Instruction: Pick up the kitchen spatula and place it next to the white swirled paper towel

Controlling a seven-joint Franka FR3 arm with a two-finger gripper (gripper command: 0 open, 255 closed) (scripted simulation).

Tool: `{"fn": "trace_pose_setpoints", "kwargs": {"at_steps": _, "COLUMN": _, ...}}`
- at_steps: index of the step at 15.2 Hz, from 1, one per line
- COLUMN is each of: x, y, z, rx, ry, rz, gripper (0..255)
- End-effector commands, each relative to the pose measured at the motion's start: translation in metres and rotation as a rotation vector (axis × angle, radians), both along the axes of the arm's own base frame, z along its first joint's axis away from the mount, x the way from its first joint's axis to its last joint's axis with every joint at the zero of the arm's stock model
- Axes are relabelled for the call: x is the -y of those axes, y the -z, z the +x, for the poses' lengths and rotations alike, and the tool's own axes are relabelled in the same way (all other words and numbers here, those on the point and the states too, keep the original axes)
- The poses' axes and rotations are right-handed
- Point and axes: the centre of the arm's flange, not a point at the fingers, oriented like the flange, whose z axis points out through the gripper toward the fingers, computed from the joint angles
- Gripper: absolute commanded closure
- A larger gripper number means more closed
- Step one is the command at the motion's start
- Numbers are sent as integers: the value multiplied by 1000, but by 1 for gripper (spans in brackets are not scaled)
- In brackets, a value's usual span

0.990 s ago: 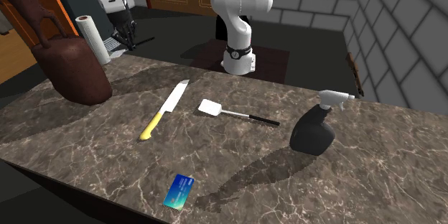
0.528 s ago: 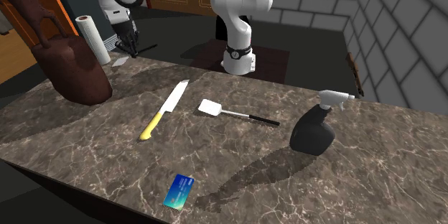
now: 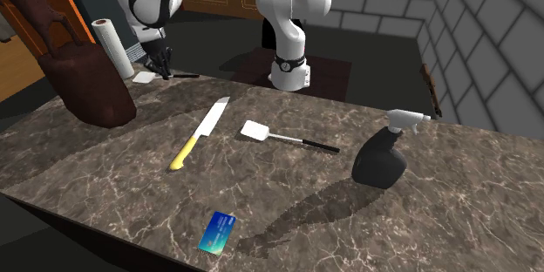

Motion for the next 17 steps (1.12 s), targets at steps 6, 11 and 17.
{"fn": "trace_pose_setpoints", "kwargs": {"at_steps": 6, "x": -1, "y": 10, "z": 0, "rx": 1, "ry": 1, "rz": 1, "gripper": 255}}
{"fn": "trace_pose_setpoints", "kwargs": {"at_steps": 11, "x": -1, "y": 10, "z": 0, "rx": 1, "ry": 1, "rz": 1, "gripper": 0}}
{"fn": "trace_pose_setpoints", "kwargs": {"at_steps": 17, "x": 1, "y": -16, "z": 0, "rx": 1, "ry": 1, "rz": 1, "gripper": 0}}
